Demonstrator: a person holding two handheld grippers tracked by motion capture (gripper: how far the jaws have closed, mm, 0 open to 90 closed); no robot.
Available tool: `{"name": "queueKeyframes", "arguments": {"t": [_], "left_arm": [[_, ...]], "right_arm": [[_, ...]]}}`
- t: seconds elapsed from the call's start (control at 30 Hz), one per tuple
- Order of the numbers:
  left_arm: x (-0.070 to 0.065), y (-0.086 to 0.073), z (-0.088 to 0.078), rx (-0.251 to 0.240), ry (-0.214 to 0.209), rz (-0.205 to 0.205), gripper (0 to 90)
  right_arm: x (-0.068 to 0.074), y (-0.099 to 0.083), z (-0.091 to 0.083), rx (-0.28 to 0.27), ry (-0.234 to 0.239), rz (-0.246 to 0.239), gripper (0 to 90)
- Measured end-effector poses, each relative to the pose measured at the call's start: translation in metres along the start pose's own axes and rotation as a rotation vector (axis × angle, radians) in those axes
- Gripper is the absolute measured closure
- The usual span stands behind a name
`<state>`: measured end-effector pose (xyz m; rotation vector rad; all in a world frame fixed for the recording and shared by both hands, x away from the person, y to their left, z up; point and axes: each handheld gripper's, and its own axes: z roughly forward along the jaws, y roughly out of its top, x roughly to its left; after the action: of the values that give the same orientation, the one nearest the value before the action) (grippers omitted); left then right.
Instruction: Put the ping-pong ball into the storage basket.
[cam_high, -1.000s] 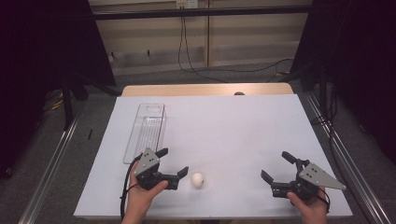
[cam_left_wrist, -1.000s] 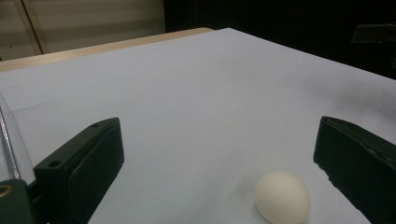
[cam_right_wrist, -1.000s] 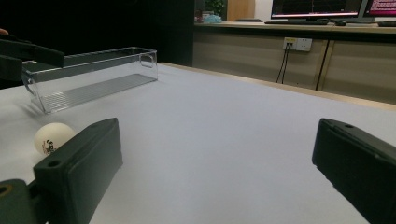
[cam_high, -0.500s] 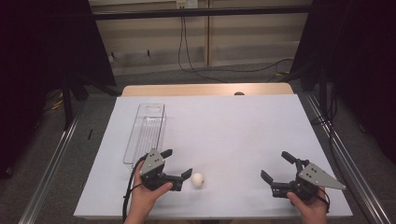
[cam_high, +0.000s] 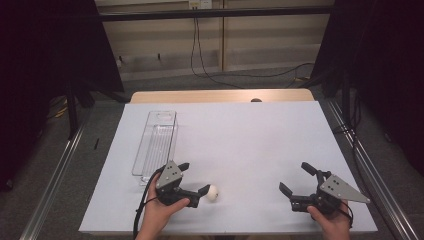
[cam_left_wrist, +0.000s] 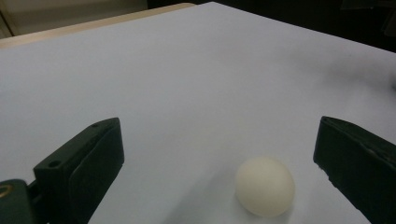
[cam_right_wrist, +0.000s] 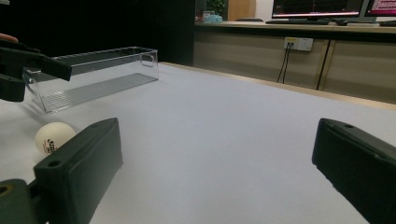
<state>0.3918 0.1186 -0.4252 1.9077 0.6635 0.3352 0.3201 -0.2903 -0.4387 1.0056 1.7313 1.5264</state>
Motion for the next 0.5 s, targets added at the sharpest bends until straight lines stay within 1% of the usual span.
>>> {"name": "queueKeyframes", "arguments": {"t": [0.03, 0.07, 0.1, 0.17, 0.2, 0.27, 0.3, 0.37, 0.4, 0.43, 0.5], "left_arm": [[-0.0008, -0.0002, 0.0009, -0.003, -0.003, -0.008, 1.9], [-0.0016, 0.0, 0.0014, 0.005, -0.005, -0.013, 1.9], [-0.0006, -0.0004, 0.0028, 0.001, -0.023, -0.002, 2.0], [-0.0011, -0.0006, 0.0028, 0.007, -0.023, -0.006, 2.0], [-0.0019, -0.0005, 0.0026, 0.017, -0.012, -0.009, 2.0], [-0.0022, -0.0009, 0.0028, 0.024, -0.012, -0.006, 1.9], [-0.0026, -0.001, 0.0033, 0.024, -0.017, -0.009, 2.0], [-0.0033, -0.0013, 0.0044, 0.032, -0.022, -0.002, 2.0], [-0.0038, -0.0017, 0.0054, 0.031, -0.033, -0.008, 2.0], [-0.0047, -0.0014, 0.0063, 0.037, -0.028, -0.013, 1.9], [-0.0048, -0.0012, 0.007, 0.054, -0.029, -0.003, 2.0]], "right_arm": [[0.0, 0.0, 0.0001, -0.001, 0.001, -0.001, 1.2], [0.0002, 0.0001, 0.0, 0.0, 0.001, 0.0, 1.2], [0.0001, 0.0001, -0.0001, 0.0, 0.001, -0.001, 1.2], [0.0, 0.0001, -0.0002, -0.001, 0.0, 0.001, 1.3], [-0.0001, 0.0, -0.0002, 0.0, 0.0, 0.001, 1.2], [-0.0005, -0.0001, -0.0004, 0.002, 0.002, -0.003, 1.3], [-0.0004, 0.0001, -0.0002, -0.001, -0.002, -0.001, 1.2], [-0.0001, 0.0001, -0.0002, -0.001, 0.001, 0.0, 1.3], [-0.0001, 0.0001, -0.0002, -0.001, 0.001, 0.0, 1.3], [0.0001, 0.0003, -0.0004, 0.001, 0.004, -0.002, 1.2], [0.0, 0.0003, -0.0003, 0.0, 0.004, -0.003, 1.2]]}}
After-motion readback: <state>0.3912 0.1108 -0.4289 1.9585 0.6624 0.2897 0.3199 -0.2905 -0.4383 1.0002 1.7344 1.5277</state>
